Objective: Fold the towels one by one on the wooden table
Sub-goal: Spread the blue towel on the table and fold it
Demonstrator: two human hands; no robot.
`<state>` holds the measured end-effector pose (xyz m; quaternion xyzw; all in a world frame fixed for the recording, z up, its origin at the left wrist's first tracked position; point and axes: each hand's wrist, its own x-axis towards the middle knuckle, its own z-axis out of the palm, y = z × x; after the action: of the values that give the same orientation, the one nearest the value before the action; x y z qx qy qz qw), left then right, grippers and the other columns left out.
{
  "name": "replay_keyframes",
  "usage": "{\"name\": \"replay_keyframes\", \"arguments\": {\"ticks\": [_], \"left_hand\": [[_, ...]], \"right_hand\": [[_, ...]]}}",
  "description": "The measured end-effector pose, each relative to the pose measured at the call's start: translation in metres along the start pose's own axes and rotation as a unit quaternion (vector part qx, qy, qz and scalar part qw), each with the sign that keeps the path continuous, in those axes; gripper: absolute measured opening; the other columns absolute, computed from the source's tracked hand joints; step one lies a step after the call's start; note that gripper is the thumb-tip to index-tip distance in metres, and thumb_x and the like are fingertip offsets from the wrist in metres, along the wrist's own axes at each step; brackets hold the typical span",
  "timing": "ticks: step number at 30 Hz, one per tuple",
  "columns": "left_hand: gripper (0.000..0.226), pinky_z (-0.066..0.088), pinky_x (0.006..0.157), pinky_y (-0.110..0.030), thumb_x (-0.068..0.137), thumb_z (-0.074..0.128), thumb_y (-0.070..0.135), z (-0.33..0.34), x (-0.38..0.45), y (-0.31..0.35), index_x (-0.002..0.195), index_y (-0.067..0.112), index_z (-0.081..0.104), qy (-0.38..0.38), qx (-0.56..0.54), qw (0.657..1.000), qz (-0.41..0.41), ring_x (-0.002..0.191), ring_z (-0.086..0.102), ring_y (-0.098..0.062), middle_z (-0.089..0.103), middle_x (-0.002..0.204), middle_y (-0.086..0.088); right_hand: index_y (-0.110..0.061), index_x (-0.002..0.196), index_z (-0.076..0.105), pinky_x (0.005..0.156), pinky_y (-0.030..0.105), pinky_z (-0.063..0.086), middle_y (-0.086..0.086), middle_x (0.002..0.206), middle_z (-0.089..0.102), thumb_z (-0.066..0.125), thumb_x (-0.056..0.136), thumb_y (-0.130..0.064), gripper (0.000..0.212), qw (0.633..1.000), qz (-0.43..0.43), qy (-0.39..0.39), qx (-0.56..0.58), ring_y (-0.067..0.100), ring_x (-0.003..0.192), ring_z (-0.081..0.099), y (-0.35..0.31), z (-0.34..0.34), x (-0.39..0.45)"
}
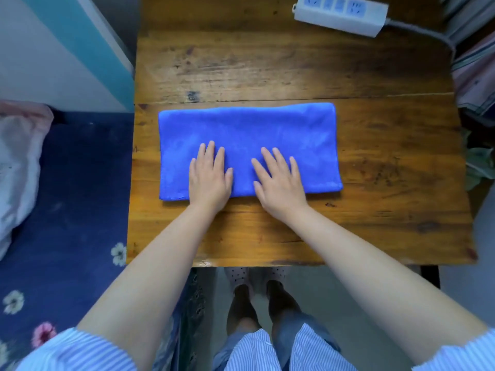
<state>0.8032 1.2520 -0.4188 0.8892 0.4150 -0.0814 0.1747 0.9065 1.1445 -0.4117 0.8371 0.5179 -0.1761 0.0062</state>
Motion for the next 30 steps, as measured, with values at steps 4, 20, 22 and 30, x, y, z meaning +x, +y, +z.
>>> {"name": "replay_keyframes", "arguments": {"ticks": [4, 20, 22, 30], "left_hand": [[0.061, -0.001, 0.118, -0.038, 0.097, 0.035, 0.04, 0.013, -0.004, -0.015, 0.149, 0.018, 0.013, -0.029, 0.044, 0.999, 0.004, 0.147, -0.001, -0.021, 0.001, 0.158, -0.005], [0.061, -0.005, 0.116, -0.048, 0.097, 0.028, 0.046, 0.001, 0.072, 0.049, 0.149, 0.022, 0.008, -0.035, 0.044, 0.996, 0.065, 0.146, -0.009, -0.021, -0.002, 0.158, 0.003], [0.061, -0.005, 0.116, -0.048, 0.097, 0.028, 0.046, 0.003, 0.073, 0.049, 0.149, 0.023, 0.007, -0.034, 0.051, 0.996, 0.063, 0.146, -0.009, -0.021, -0.002, 0.158, 0.004], [0.062, -0.007, 0.116, -0.047, 0.097, 0.026, 0.047, 0.0, 0.073, 0.05, 0.149, 0.024, 0.004, -0.057, 0.055, 0.995, 0.059, 0.146, -0.011, -0.019, -0.004, 0.158, 0.005]], "right_hand": [[-0.019, 0.135, 0.046, 0.11, 0.051, 0.025, 0.007, 0.148, 0.036, 0.017, 0.079, -0.044, 0.068, 0.999, 0.006, -0.052, 0.007, 0.03, 0.136, 0.034, 0.018, 0.011, -0.007], [-0.006, 0.143, 0.021, 0.098, 0.043, 0.035, 0.016, 0.135, 0.039, 0.055, 0.087, -0.043, 0.076, 0.926, 0.357, 0.022, 0.119, 0.033, 0.124, 0.039, 0.069, -0.026, -0.005], [-0.004, 0.14, 0.026, 0.096, 0.041, 0.038, 0.017, 0.132, 0.04, 0.058, 0.086, -0.039, 0.071, 0.912, 0.38, 0.028, 0.156, 0.035, 0.122, 0.042, 0.066, -0.027, -0.002], [-0.003, 0.113, 0.052, 0.095, 0.038, 0.039, 0.016, 0.12, 0.059, 0.062, 0.085, -0.033, 0.043, 0.866, 0.439, 0.024, 0.238, 0.034, 0.117, 0.048, 0.066, -0.031, 0.004]]}}
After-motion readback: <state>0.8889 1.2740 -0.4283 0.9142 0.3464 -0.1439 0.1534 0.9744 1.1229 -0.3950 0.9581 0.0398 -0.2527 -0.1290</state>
